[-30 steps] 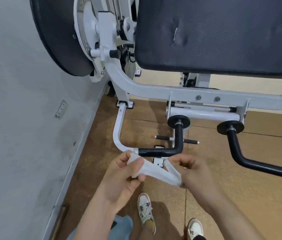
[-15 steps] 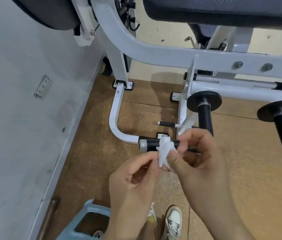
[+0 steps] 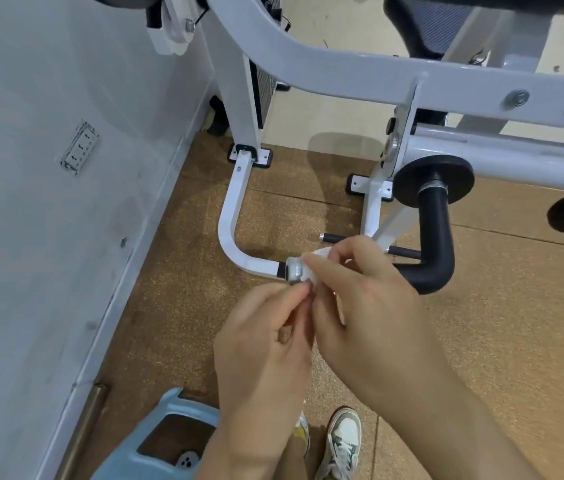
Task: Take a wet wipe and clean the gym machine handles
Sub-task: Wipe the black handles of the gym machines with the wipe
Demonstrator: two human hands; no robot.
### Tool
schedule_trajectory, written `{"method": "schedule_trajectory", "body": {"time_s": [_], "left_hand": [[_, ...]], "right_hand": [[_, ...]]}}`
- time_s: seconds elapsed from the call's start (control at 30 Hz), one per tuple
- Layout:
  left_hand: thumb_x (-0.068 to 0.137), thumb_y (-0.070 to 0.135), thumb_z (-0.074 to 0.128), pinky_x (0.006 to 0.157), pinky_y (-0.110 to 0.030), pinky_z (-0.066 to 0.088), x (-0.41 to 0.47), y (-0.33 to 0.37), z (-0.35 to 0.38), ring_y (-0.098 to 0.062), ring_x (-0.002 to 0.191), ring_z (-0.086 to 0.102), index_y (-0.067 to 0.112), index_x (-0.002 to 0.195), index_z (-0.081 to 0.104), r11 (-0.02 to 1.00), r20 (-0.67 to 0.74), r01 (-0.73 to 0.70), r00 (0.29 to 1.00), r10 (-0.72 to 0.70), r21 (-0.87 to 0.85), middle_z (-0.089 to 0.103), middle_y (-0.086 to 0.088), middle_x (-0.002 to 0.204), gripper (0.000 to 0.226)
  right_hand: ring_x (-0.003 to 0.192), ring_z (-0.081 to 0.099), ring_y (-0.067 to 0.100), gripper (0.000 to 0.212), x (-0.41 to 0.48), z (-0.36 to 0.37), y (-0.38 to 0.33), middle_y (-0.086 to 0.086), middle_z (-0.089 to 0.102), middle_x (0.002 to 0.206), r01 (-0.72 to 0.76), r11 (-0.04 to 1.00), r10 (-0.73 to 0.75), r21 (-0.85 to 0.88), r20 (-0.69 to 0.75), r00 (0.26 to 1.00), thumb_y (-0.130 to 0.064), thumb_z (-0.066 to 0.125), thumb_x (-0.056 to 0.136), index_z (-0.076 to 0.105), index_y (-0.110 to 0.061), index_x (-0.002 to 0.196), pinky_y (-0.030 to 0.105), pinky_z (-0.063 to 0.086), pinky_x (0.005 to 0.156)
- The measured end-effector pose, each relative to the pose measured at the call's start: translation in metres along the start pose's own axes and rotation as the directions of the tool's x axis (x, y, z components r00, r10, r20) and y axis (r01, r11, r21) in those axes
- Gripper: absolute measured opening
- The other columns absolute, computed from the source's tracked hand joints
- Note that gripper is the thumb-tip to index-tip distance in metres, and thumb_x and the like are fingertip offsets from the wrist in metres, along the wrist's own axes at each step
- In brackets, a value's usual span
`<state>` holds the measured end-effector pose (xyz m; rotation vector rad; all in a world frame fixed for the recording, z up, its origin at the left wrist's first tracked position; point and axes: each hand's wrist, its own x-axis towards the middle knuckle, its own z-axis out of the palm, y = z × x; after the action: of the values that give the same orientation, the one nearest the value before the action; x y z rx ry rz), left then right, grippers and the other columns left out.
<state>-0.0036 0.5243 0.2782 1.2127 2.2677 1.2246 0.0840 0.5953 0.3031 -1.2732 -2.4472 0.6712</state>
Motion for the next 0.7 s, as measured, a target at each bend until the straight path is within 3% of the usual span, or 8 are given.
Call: {"method": "schedule_trajectory", "body": {"time_s": [0.1, 0.2, 0.27, 0.37, 0.53, 0.6, 0.7], "left_hand": [[0.077, 0.018, 0.072, 0.068, -0.023, 0.047, 0.001, -0.003, 0.004, -0.006, 0.079, 0.061, 0.028, 0.079, 0.071, 0.998, 0.058, 0.037, 0.997, -0.04, 0.05, 0.063, 0.017, 0.085, 0.011], [0.078, 0.016, 0.075, 0.073, -0.02, 0.046, -0.001, -0.007, 0.002, -0.001, 0.082, 0.059, 0.032, 0.09, 0.071, 0.998, 0.044, 0.043, 0.998, -0.045, 0.043, 0.063, 0.018, 0.091, 0.021], [0.082, 0.021, 0.067, 0.08, -0.017, 0.046, 0.0, -0.005, -0.004, -0.001, 0.092, 0.059, 0.032, 0.107, 0.068, 0.999, 0.026, 0.031, 0.999, -0.032, 0.027, 0.062, 0.019, 0.102, 0.027], [0.089, 0.022, 0.057, 0.097, -0.005, 0.031, 0.009, -0.002, -0.011, 0.005, 0.118, 0.047, 0.03, 0.127, 0.06, 0.996, 0.162, -0.062, 0.986, 0.05, 0.066, 0.052, 0.027, 0.124, 0.038], [0.092, 0.027, 0.054, 0.101, -0.003, 0.025, 0.024, -0.008, -0.018, 0.012, 0.124, 0.04, 0.021, 0.13, 0.058, 0.979, 0.316, -0.193, 0.934, 0.164, 0.06, 0.051, 0.023, 0.128, 0.039], [0.091, 0.029, 0.052, 0.106, -0.006, 0.024, 0.025, -0.009, -0.017, 0.007, 0.128, 0.038, 0.018, 0.135, 0.054, 0.963, 0.349, -0.257, 0.913, 0.213, 0.084, 0.051, 0.015, 0.135, 0.045], [0.093, 0.03, 0.052, 0.114, -0.018, 0.024, 0.029, -0.007, -0.011, -0.003, 0.137, 0.033, 0.012, 0.147, 0.034, 0.929, 0.462, -0.352, 0.847, 0.264, 0.114, 0.043, 0.005, 0.147, 0.06]], "right_hand": [[0.095, 0.056, 0.021, 0.025, -0.01, 0.002, 0.011, -0.001, 0.061, 0.107, 0.011, 0.999, -0.014, -0.033, -0.091, 0.996, -0.034, 0.057, 0.089, 0.072, -0.019, 0.1, 0.029, 0.046, 0.082], [0.103, 0.064, 0.023, 0.024, -0.008, 0.013, 0.019, 0.002, 0.071, 0.112, 0.06, 0.993, -0.074, -0.102, -0.149, 0.986, -0.02, 0.067, 0.083, 0.074, -0.013, 0.106, 0.026, 0.043, 0.091], [0.097, 0.068, 0.016, 0.02, 0.001, 0.017, 0.018, -0.004, 0.074, 0.104, 0.087, 0.984, -0.106, -0.154, -0.122, 0.987, -0.018, 0.065, 0.083, 0.074, -0.018, 0.102, 0.027, 0.039, 0.087], [0.074, 0.067, 0.016, 0.015, 0.015, 0.016, 0.016, -0.01, 0.071, 0.076, 0.091, 0.986, -0.102, -0.143, -0.071, 0.992, -0.019, 0.056, 0.081, 0.069, -0.025, 0.086, 0.028, 0.038, 0.082], [0.115, 0.062, 0.012, 0.023, -0.016, 0.021, 0.032, -0.002, 0.07, 0.117, 0.251, 0.967, -0.257, -0.054, -0.211, 0.943, -0.013, 0.054, 0.092, 0.074, -0.014, 0.103, 0.032, 0.044, 0.093], [0.108, 0.063, 0.007, 0.022, -0.009, 0.022, 0.033, -0.004, 0.073, 0.107, 0.221, 0.975, -0.218, -0.011, -0.225, 0.95, -0.01, 0.058, 0.088, 0.075, -0.016, 0.1, 0.026, 0.041, 0.092], [0.09, 0.051, 0.006, 0.023, 0.01, 0.017, 0.019, -0.01, 0.072, 0.081, 0.004, 0.996, 0.017, 0.088, -0.238, 0.971, -0.022, 0.051, 0.087, 0.073, -0.022, 0.096, 0.022, 0.04, 0.083]]}}
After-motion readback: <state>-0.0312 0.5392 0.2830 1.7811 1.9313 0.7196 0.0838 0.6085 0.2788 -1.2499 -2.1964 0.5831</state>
